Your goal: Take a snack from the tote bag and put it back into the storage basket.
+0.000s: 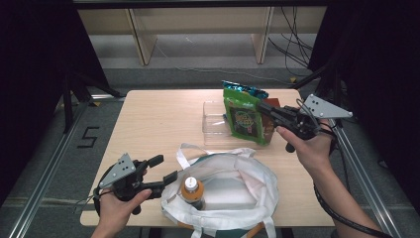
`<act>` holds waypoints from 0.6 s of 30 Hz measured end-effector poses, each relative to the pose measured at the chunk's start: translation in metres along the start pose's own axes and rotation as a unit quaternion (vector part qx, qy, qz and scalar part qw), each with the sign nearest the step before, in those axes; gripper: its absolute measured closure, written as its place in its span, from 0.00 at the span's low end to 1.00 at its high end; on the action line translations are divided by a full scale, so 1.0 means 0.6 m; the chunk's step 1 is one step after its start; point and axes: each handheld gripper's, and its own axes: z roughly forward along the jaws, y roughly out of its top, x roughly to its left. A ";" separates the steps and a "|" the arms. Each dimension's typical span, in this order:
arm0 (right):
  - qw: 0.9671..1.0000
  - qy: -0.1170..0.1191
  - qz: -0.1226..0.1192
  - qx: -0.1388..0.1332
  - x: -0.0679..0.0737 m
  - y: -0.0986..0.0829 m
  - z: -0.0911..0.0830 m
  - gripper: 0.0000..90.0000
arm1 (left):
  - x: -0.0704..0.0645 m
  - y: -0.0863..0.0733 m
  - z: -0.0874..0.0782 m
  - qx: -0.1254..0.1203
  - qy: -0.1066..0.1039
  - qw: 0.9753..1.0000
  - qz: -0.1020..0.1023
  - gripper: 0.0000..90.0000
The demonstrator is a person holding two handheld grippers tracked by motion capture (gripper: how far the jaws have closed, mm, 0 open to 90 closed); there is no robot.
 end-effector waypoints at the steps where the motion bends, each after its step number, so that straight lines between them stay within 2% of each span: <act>1: 1.000 -0.004 0.009 -0.005 0.000 -0.002 0.004 1.00 | 0.000 0.000 0.000 0.000 0.000 1.000 0.000 0.28; 2: 1.000 -0.011 0.000 -0.002 -0.004 -0.003 0.007 1.00 | 0.000 0.000 0.000 0.000 0.000 1.000 0.000 0.28; 3: 1.000 -0.010 0.012 0.003 -0.004 -0.005 0.008 1.00 | 0.000 0.000 0.000 0.000 0.000 1.000 0.000 0.28; 5: 1.000 -0.015 0.009 0.000 -0.009 -0.009 0.013 1.00 | 0.000 -0.001 0.000 0.000 0.000 1.000 0.000 0.28; 6: 1.000 -0.019 0.018 0.006 -0.010 -0.011 0.013 1.00 | 0.000 -0.001 0.001 -0.001 -0.001 1.000 0.000 0.28; 8: 1.000 -0.027 0.008 0.003 -0.018 -0.015 0.016 1.00 | 0.001 -0.001 0.003 -0.003 -0.003 1.000 0.002 0.28; 10: 0.999 -0.024 0.031 0.010 -0.023 -0.021 0.017 1.00 | -0.001 -0.001 0.003 0.001 -0.001 1.000 0.000 0.28; 11: 0.999 -0.023 0.019 0.009 -0.029 -0.023 0.019 1.00 | -0.001 -0.002 0.003 0.001 -0.001 1.000 -0.001 0.28; 13: 0.999 -0.029 0.036 0.009 -0.032 -0.028 0.023 1.00 | -0.001 -0.001 0.002 0.002 -0.001 1.000 0.001 0.28; 15: 0.999 -0.032 0.030 0.015 -0.036 -0.030 0.025 1.00 | 0.000 -0.001 0.001 0.002 -0.001 1.000 0.003 0.28; 16: 0.999 -0.035 0.034 0.013 -0.036 -0.031 0.026 1.00 | 0.001 -0.001 0.003 -0.005 -0.006 1.000 0.003 0.28; 17: 0.999 -0.036 0.031 0.012 -0.037 -0.032 0.028 1.00 | 0.000 -0.001 0.001 -0.001 0.000 1.000 -0.001 0.28; 18: 0.999 -0.046 0.015 0.008 -0.042 -0.033 0.030 1.00 | -0.001 -0.001 0.000 -0.001 0.000 1.000 -0.002 0.28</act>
